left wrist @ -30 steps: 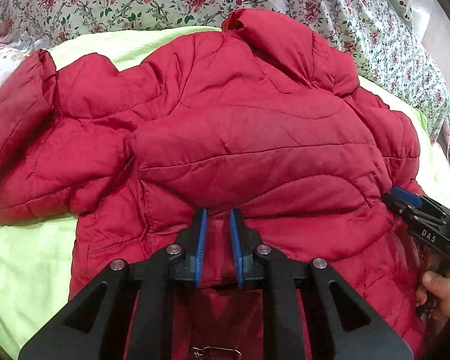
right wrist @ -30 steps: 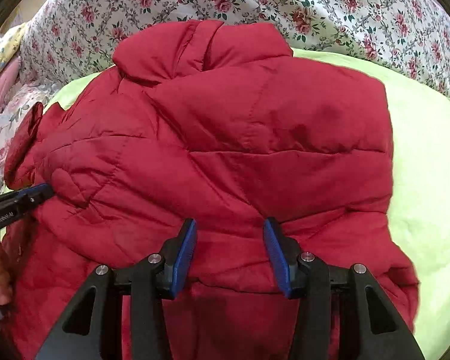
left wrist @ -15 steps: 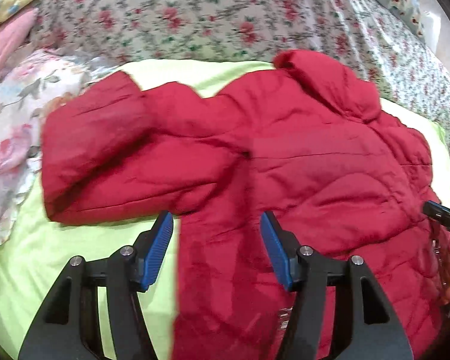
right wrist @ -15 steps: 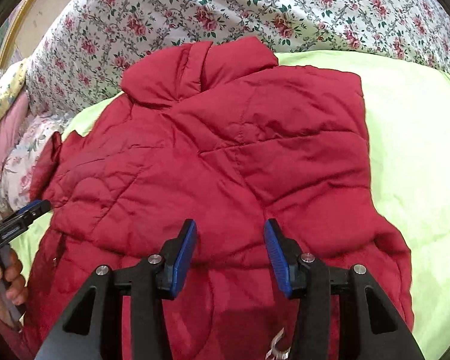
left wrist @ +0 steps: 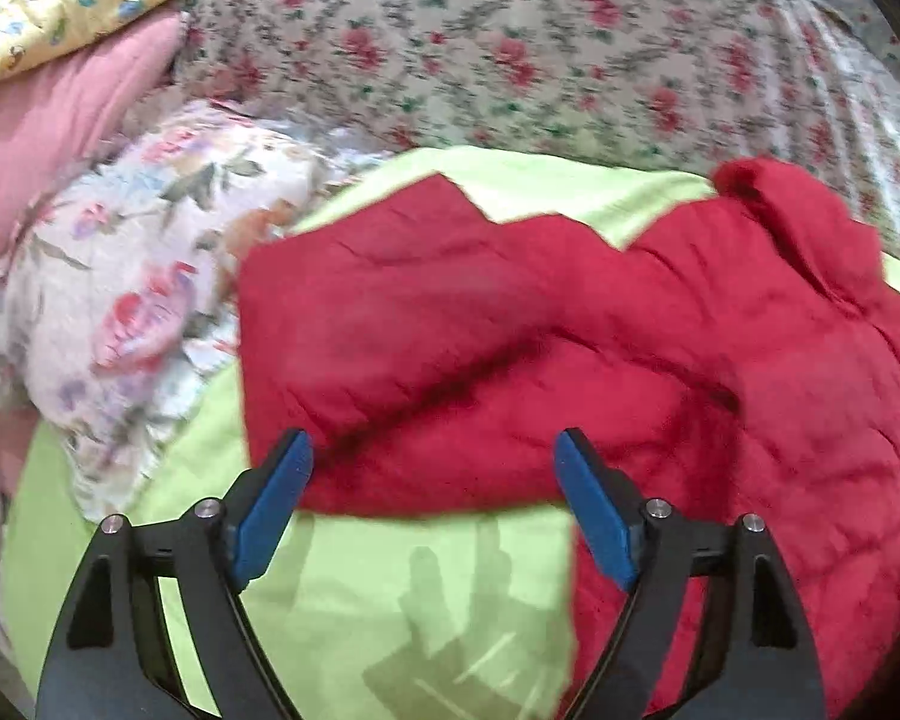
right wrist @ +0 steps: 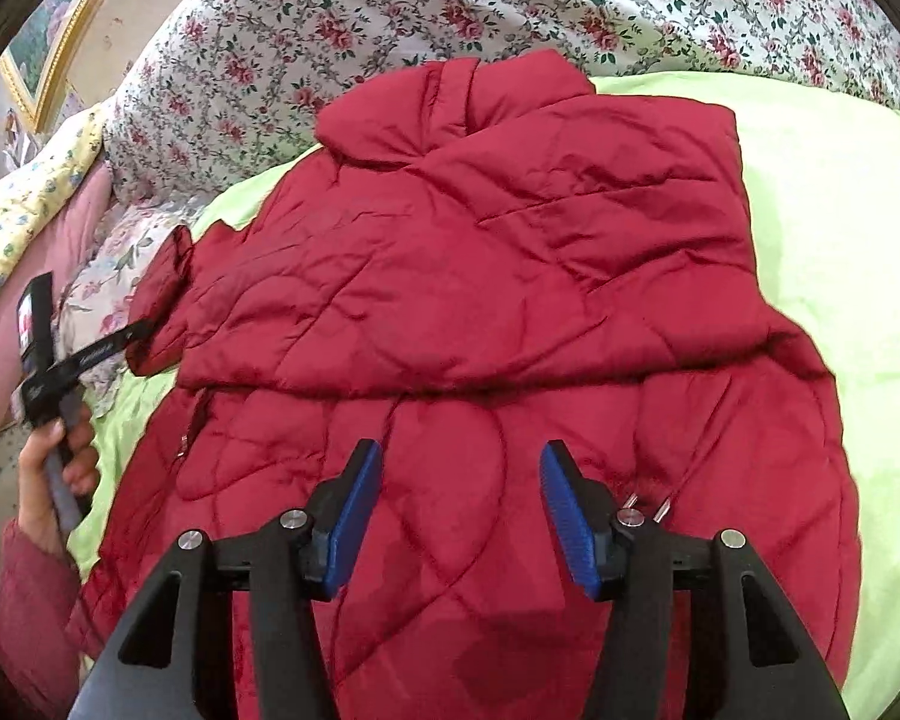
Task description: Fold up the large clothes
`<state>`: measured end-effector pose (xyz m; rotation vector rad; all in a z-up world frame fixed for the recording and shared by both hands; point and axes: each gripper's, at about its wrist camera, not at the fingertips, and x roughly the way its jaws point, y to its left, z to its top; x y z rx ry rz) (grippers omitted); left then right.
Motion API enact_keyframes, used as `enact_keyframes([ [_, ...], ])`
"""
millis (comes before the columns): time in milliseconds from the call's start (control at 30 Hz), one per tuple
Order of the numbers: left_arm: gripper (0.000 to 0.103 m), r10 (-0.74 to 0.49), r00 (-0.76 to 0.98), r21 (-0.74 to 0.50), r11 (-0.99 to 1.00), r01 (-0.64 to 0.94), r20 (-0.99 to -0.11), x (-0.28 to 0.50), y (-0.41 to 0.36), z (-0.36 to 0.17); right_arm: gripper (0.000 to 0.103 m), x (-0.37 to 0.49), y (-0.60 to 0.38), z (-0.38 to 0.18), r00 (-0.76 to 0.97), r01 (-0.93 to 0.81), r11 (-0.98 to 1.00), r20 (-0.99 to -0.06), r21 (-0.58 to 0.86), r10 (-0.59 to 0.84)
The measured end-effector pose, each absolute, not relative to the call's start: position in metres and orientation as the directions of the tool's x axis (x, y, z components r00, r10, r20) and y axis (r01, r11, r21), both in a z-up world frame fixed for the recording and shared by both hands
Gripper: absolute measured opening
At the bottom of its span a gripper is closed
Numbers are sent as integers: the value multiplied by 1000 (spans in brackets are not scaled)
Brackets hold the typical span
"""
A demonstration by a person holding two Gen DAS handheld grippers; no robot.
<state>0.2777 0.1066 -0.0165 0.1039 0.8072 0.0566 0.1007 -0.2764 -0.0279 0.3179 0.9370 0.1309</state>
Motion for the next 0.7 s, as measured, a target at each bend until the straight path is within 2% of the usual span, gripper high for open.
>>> enact_keyframes([
  [167,87,174,640,209,978,-21,-748,316,108,-39,58,94,-269,-25,587,17,933,-759,361,282],
  [267,87,188,617,220,975,-24,-764,333,112,-55,58,91,-264,-24,579,8,930,-760,366,294],
  [300,83,170,616,200,980,-21,-769,337,115,-57,58,90,-263,-23,577,7,931,-762,365,294],
  [333,56,154,622,176,984,-28,-768,338,117,-58,58,90,-263,-23,575,4,931,-762,366,297],
  [367,40,126,614,142,990,-23,-779,339,120,-58,58,89,-262,-22,574,3,930,-762,367,299],
  [433,19,76,601,69,997,-35,-796,340,129,-55,58,88,-262,-21,576,3,931,-762,365,296],
  [533,10,-6,620,-45,998,-47,-785,329,143,-42,58,84,-263,-18,587,4,927,-751,376,302],
  [700,9,-149,657,-198,980,0,-739,295,142,-17,58,82,-261,-15,599,0,923,-739,385,308],
])
